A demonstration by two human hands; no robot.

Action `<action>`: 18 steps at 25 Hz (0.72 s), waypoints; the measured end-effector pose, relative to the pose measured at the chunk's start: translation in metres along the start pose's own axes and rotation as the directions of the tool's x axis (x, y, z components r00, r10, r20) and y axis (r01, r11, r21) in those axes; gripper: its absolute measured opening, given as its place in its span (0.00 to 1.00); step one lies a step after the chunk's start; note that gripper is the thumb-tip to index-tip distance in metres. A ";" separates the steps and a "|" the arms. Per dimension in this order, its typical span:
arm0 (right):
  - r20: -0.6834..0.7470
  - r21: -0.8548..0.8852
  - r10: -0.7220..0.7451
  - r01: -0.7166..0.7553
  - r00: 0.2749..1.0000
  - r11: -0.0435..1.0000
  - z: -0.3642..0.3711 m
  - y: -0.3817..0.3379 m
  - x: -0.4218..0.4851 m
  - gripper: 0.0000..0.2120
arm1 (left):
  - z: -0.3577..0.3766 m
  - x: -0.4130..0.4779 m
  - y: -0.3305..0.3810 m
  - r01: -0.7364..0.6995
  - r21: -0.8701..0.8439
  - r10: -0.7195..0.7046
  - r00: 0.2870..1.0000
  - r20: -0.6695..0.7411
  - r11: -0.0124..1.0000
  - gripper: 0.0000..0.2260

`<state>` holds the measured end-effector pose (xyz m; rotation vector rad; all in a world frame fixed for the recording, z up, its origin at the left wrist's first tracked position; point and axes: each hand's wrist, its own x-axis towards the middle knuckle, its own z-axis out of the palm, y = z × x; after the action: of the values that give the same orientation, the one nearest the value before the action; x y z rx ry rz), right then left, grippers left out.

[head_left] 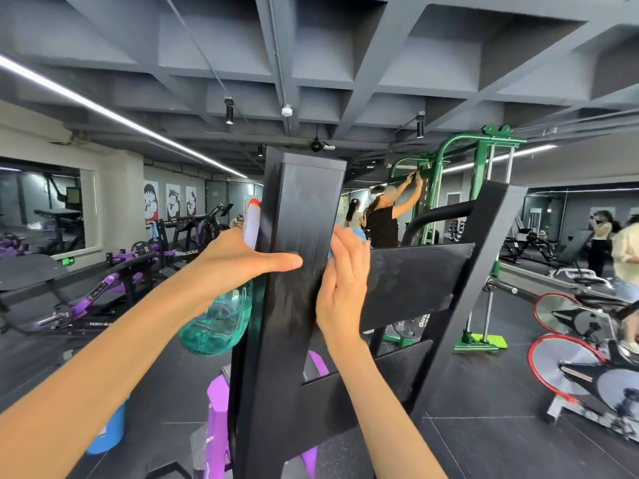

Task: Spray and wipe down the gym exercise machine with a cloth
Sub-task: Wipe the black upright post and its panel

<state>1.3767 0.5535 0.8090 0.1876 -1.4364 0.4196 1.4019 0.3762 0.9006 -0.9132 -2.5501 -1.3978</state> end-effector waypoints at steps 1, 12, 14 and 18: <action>0.047 -0.045 -0.100 0.102 0.994 0.994 -0.002 0.014 0.004 0.14 | 0.000 -0.001 0.000 -0.002 0.008 0.002 1.000 0.008 1.000 0.48; 0.002 -0.056 0.005 -0.005 1.000 0.998 -0.001 0.016 -0.015 0.17 | 0.001 0.000 0.000 -0.012 0.052 0.012 1.000 0.010 0.999 0.48; 0.154 -0.086 -0.185 0.200 0.971 0.976 -0.001 0.025 -0.025 0.20 | 0.001 -0.001 0.000 -0.008 0.051 0.008 1.000 0.003 0.999 0.48; 0.027 -0.176 0.137 -0.130 0.990 0.976 -0.050 0.117 -0.008 0.25 | 0.001 0.000 0.000 -0.014 0.047 0.015 1.000 -0.008 0.999 0.48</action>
<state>1.3764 0.6780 0.7802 -0.0426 -1.5210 0.3991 1.4021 0.3769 0.9002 -0.9151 -2.5536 -1.3291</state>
